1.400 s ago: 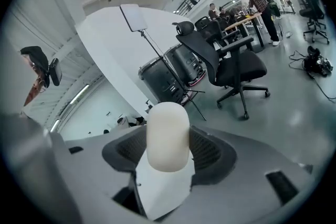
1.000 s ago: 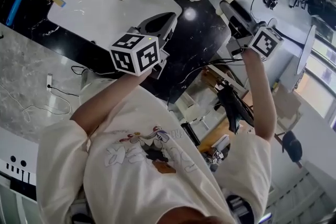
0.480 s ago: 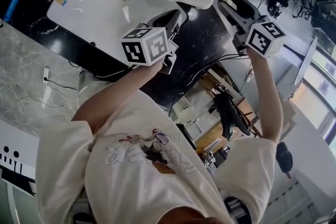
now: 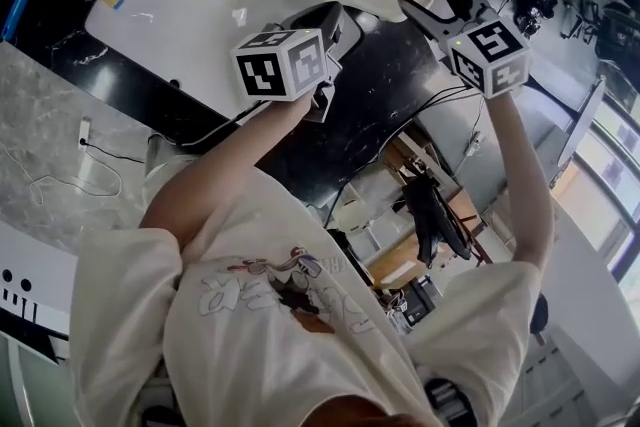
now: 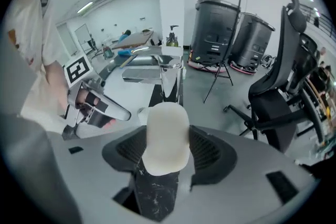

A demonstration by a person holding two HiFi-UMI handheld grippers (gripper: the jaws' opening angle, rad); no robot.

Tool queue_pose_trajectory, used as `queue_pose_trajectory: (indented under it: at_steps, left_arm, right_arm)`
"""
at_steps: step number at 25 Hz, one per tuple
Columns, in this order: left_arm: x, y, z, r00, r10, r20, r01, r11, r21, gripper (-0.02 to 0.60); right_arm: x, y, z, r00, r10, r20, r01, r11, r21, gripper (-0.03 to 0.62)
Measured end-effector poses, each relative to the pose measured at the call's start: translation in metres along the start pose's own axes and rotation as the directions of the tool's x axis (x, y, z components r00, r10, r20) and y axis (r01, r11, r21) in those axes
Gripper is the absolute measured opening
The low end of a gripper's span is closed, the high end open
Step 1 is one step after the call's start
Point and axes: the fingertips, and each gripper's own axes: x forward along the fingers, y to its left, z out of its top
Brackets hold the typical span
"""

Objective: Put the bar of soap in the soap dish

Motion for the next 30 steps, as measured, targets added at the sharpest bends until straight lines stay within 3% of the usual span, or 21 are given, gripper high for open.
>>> queue_pose_trajectory:
  at_steps: [5,10,15,23,30]
  left_arm:
    - [0.013,0.006,0.001,1.0,0.016,-0.022,-0.016,1.0,0.015,0.006]
    - [0.02,0.01,0.001,0.999,0.017,-0.029,-0.017,1.0,0.014,0.006]
    - [0.022,0.01,0.0,0.999,0.011,-0.032,-0.01,1.0,0.011,0.006]
    - [0.023,0.01,0.0,0.999,0.002,-0.033,-0.002,1.0,0.005,0.006]
    - [0.025,0.011,0.001,0.999,-0.001,-0.033,0.001,1.0,-0.006,0.006]
  right_arm:
    - [0.015,0.007,-0.008,0.993,-0.008,-0.116,-0.011,0.987,-0.163,0.261]
    - [0.021,0.016,-0.012,0.964,-0.026,-0.265,-0.059,0.951,-0.305,0.261]
    - [0.03,0.026,-0.019,0.926,-0.017,-0.378,-0.125,0.929,-0.348,0.261]
    - [0.037,0.022,-0.025,0.881,-0.036,-0.472,-0.166,0.911,-0.377,0.261]
    - [0.043,0.021,-0.029,0.819,-0.051,-0.572,-0.231,0.882,-0.41,0.261]
